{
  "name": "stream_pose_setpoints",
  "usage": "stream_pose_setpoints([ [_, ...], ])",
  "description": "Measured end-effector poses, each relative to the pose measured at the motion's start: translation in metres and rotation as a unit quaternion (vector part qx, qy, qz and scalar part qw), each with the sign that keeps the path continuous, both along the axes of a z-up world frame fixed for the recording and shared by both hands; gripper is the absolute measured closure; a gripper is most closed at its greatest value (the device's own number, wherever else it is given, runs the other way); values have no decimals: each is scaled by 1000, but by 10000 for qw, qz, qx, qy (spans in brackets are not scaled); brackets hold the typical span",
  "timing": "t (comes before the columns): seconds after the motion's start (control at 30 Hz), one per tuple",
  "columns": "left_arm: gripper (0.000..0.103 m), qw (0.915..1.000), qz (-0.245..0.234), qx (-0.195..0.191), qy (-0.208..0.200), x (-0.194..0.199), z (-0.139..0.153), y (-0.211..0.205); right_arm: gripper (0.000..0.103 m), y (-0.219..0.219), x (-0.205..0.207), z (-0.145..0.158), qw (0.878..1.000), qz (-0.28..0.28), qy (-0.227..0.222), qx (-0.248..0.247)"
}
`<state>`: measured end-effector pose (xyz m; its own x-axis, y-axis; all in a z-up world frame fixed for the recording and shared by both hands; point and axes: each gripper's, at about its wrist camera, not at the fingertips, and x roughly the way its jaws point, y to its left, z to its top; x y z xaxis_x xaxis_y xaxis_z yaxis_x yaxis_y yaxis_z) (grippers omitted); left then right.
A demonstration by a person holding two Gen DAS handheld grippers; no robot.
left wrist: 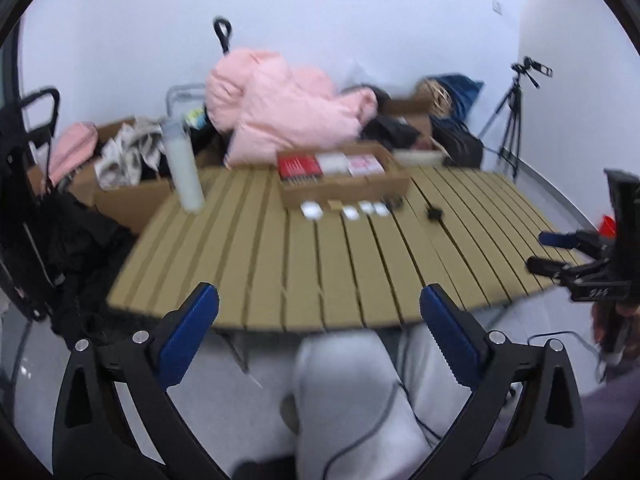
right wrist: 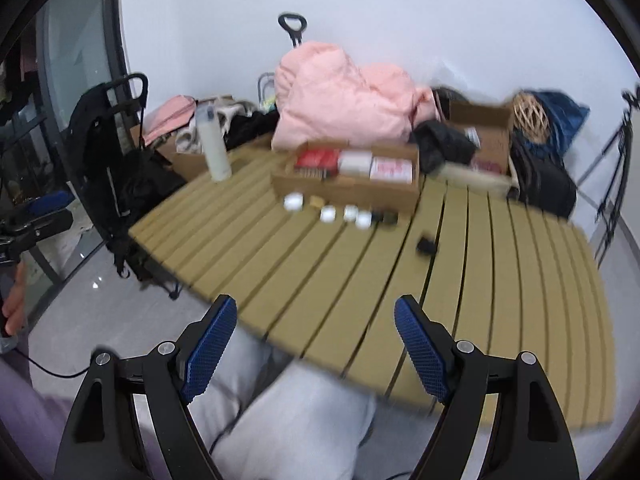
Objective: Organize objects
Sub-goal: 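Withdraw the right tool and move toward the black fuzzy item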
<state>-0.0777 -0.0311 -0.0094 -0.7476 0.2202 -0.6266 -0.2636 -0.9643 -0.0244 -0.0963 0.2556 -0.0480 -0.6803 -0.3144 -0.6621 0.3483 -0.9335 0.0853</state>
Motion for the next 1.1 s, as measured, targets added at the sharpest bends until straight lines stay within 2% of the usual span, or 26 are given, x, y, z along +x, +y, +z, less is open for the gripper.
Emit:
stream_pose_setpoints([
  [0.1, 3, 9998, -92, -139, -126, -1, -6, 12, 19, 7, 19, -28, 9987, -56, -319, -403],
  [0.17, 3, 9997, -13, -233, -67, -5, -7, 17, 19, 9, 19, -35, 9980, -22, -455, -431],
  [0.27, 3, 9999, -8, -94, -60, -9, -11, 20, 19, 12, 15, -34, 9989, -181, -354, -260],
  [0.4, 3, 9997, -61, -81, -217, -19, -33, 23, 19, 18, 9, -45, 9978, -201, -428, -454],
  [0.5, 3, 9995, -127, 282, 71, -38, -55, 19, 19, 20, -6, -65, 9975, -281, -578, -290],
  [0.57, 6, 9996, 105, 227, -156, -67, -74, 22, 19, 20, -25, -83, 9966, -325, -758, -57],
  [0.63, 12, 9987, 90, 248, -439, -102, -92, 28, 19, 23, -48, -97, 9953, -441, -849, 126],
  [0.77, 25, 9963, 285, 295, -751, -171, -113, 36, 19, 34, -94, -103, 9952, -600, -737, 243],
  [0.87, 26, 9958, 244, 463, -750, -217, -121, 45, 19, 45, -138, -103, 9950, -746, -587, 320],
  [1.1, 27, 9963, 296, 59, -803, -315, -158, 72, 20, 60, -237, -122, 9926, -963, -617, 408],
])
